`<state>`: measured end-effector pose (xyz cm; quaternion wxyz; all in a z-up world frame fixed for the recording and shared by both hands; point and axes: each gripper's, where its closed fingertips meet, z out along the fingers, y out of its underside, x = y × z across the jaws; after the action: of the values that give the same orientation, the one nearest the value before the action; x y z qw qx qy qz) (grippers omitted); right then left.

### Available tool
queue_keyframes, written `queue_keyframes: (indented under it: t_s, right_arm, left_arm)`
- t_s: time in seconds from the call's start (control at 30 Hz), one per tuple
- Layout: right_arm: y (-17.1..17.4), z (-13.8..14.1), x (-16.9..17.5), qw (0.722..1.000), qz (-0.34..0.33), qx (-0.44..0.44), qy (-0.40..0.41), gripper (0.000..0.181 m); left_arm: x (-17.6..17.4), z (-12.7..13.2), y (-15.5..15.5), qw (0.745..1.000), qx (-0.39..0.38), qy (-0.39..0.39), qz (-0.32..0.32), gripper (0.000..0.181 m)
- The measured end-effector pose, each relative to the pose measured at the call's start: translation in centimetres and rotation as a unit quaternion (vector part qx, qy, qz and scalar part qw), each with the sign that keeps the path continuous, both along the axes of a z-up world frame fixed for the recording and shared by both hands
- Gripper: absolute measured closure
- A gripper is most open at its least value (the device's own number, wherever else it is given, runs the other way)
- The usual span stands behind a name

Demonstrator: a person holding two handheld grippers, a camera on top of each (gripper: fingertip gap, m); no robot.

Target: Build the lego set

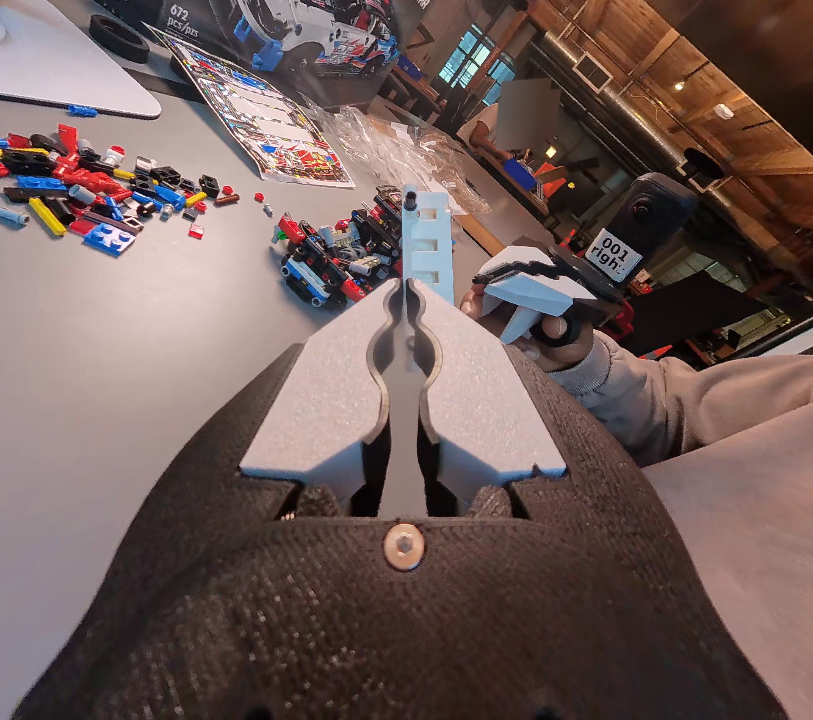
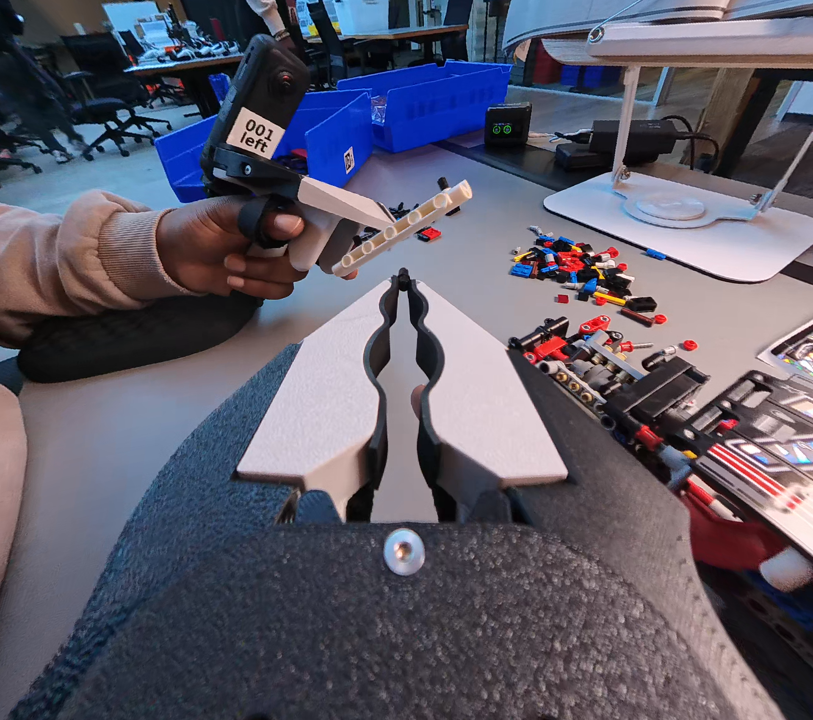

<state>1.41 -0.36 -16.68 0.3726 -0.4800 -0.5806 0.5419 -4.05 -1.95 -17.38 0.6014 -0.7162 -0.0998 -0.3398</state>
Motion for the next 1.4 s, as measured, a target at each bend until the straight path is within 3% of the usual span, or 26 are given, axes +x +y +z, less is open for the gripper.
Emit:
queue_keyframes:
  t_s: [0.27,0.5,0.8,1.03,1.4]
  right_arm:
    - [-1.1,-0.2,-0.9,1.0,0.005,-0.024,-0.004,0.179]
    - [-1.4,-1.3,-2.3,0.999,-0.034,-0.008,-0.033,0.179]
    - [-1.6,-2.2,-2.9,0.997,-0.051,-0.003,-0.056,0.179]
    - [-1.9,-2.9,-3.5,0.994,-0.075,-0.019,-0.074,0.179]
    - [-2.7,-2.7,-3.8,0.994,-0.075,-0.051,-0.068,0.179]
  left_arm:
    - [-0.1,-0.4,0.4,1.0,-0.008,0.015,0.021,0.181]
    - [0.3,-1.1,0.9,0.995,-0.025,0.071,0.062,0.181]
    - [-0.4,-1.2,0.9,0.993,-0.029,0.076,0.091,0.181]
    - [-0.8,-1.1,0.8,0.979,-0.03,0.157,0.127,0.181]
    - [-0.8,-1.0,0.6,0.977,-0.028,0.169,0.128,0.181]
